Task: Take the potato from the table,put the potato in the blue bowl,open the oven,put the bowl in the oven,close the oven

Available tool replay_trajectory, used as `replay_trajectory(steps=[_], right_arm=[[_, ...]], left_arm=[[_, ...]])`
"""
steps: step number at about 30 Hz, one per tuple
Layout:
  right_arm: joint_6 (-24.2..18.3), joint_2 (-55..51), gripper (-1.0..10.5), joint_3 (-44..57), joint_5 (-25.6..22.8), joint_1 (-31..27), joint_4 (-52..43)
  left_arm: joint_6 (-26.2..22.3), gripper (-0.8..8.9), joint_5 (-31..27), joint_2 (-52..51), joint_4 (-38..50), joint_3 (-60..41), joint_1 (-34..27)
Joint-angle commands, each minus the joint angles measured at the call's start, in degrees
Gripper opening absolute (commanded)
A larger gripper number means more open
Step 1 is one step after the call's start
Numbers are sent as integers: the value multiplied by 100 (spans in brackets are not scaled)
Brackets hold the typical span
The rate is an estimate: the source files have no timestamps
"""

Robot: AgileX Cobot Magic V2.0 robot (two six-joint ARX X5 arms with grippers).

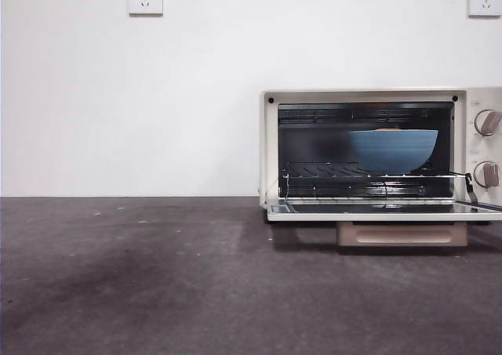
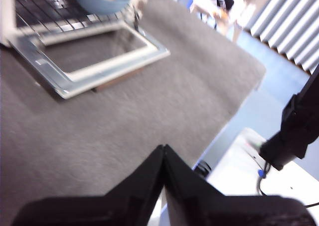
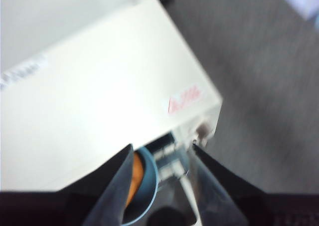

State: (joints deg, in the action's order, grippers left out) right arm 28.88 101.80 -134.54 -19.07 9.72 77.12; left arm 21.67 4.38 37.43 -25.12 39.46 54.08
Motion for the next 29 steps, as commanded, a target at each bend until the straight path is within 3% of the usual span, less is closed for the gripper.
replay_trajectory(steps=[1,5,9,12,15,18,29], right_arm=[[-811,-227,187,-345,-146,7,76],[-1565,-592,186,-503,-299,7,118],[-2105,-957,185,-494,-662,7,160],[-2162,-1283,146,-490,-796,7,160],[-2240,-1606,-18,-490,-798,7,160],[-2310,-1967,-8,-417,-739,7,162],[-2406,-3543,-8,704,-188,9,164]], left_arm=[[61,-7,240,682,48,354,-157],[63,-7,566,1674,87,885,-619],[76,-8,1626,2533,424,1132,-1226],[363,-8,2371,3099,933,1132,-1729],[699,-8,2780,3617,1276,1132,-2111],[1156,-8,3073,4100,1655,1132,-2387],[2782,-7,3191,5676,3115,1132,-2505]])
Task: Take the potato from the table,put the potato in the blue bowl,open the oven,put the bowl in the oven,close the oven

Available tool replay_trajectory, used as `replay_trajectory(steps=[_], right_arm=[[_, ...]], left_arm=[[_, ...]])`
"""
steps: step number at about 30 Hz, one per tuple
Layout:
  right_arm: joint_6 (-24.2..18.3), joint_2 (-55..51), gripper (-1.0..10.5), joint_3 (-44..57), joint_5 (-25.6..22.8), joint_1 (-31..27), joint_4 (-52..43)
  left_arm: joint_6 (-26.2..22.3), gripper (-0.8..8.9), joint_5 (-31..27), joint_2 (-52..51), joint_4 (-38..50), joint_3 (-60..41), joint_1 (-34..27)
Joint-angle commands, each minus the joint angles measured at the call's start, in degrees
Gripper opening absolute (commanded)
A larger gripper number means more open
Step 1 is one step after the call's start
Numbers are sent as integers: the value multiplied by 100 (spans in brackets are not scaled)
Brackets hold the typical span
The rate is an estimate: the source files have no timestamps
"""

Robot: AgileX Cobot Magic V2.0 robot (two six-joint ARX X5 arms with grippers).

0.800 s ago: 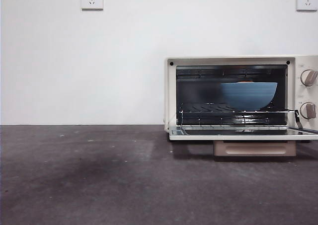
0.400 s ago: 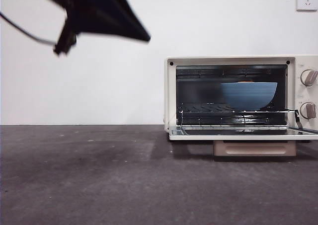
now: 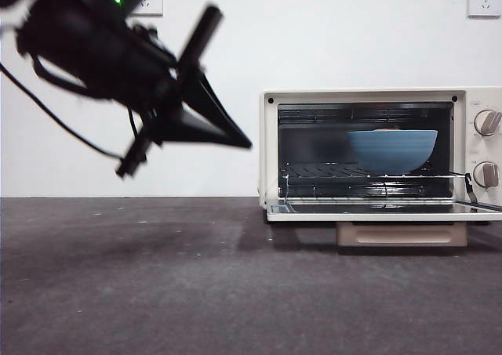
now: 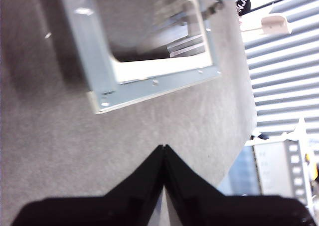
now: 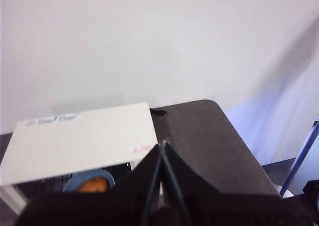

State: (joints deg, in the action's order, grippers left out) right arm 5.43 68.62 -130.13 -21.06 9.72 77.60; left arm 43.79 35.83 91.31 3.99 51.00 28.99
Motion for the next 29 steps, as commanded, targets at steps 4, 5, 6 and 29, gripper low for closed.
replay_trajectory(steps=[4,5,6,29], right_arm=[[-109,-809,-8,957,66,9,116],[-116,-931,-8,1108,79,9,116],[-118,-1045,-8,1259,76,9,116],[-111,-1869,-8,2371,243,7,116]], left_arm=[[953,-7,9,765,439,-22,7],[1045,-7,9,848,476,-20,7],[1132,-7,-7,914,503,-20,7],[2013,-7,-841,1928,-39,970,352]])
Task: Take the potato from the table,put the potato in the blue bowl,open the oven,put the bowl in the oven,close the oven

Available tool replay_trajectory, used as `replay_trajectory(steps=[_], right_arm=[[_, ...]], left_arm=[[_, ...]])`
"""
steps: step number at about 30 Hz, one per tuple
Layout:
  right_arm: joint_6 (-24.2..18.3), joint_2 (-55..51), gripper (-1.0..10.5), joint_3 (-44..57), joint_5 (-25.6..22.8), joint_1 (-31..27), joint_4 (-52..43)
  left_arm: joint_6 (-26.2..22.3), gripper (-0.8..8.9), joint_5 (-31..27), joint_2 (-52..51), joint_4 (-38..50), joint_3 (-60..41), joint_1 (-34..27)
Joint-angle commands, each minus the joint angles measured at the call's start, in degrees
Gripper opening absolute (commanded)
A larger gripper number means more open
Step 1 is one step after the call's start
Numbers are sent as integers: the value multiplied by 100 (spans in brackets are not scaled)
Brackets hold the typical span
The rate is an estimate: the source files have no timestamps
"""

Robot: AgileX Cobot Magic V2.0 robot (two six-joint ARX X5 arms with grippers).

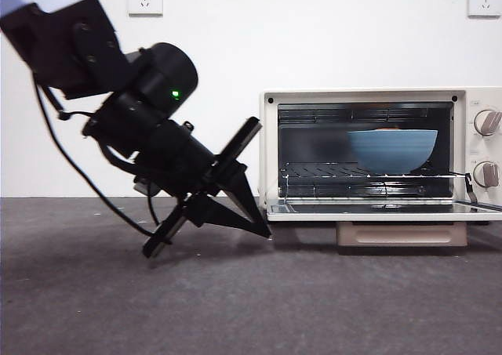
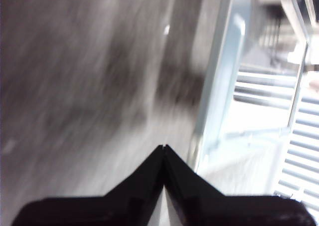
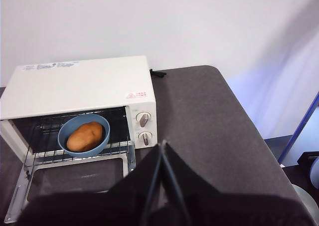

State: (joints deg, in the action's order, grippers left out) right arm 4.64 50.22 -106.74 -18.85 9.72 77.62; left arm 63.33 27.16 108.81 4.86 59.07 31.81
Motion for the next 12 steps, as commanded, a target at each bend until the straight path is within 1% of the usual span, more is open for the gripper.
replay_trajectory(steps=[1,12], right_arm=[[-33,-31,-8,33,24,7,114],[-35,-31,-8,33,24,9,114]], left_arm=[[59,-7,39,227,-146,245,85],[59,-7,179,284,-157,769,140]])
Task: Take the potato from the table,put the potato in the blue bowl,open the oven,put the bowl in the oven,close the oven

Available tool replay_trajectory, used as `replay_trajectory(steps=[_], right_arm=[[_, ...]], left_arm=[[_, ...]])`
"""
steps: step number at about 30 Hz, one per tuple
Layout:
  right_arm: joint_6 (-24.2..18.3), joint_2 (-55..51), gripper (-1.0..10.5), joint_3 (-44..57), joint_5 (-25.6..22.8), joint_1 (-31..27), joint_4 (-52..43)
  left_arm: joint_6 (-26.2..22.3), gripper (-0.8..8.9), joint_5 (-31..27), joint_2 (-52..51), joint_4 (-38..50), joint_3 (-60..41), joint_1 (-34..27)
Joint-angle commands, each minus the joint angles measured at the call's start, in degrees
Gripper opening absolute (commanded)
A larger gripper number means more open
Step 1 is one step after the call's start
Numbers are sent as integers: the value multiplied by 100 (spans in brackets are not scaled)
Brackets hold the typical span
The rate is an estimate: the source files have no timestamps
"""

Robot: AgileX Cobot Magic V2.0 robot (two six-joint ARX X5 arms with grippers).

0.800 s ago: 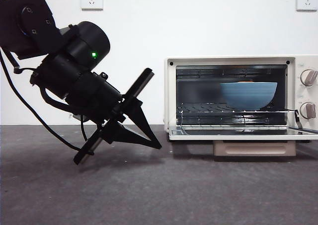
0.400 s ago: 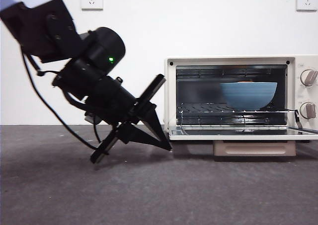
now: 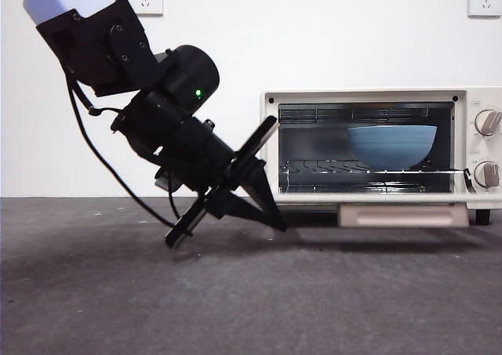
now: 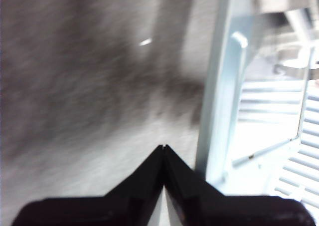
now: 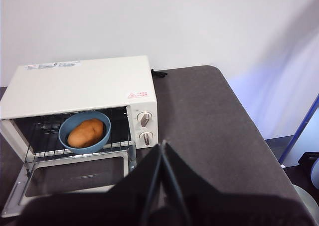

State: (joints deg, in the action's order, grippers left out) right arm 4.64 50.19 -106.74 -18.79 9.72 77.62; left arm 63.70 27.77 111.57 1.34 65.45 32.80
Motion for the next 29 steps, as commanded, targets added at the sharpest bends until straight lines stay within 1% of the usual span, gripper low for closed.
replay_trajectory(steps=[1,9,19,29], right_arm=[[-35,-26,-8,33,17,9,114],[-35,-26,-8,33,17,7,114],[-83,-26,-8,33,-31,7,114],[-83,-26,-8,33,-28,7,114]], left_arm=[[22,-7,118,9,192,166,42],[22,-7,103,9,186,588,37],[22,-7,90,9,166,1060,-118],[70,-7,74,9,175,1296,-533]])
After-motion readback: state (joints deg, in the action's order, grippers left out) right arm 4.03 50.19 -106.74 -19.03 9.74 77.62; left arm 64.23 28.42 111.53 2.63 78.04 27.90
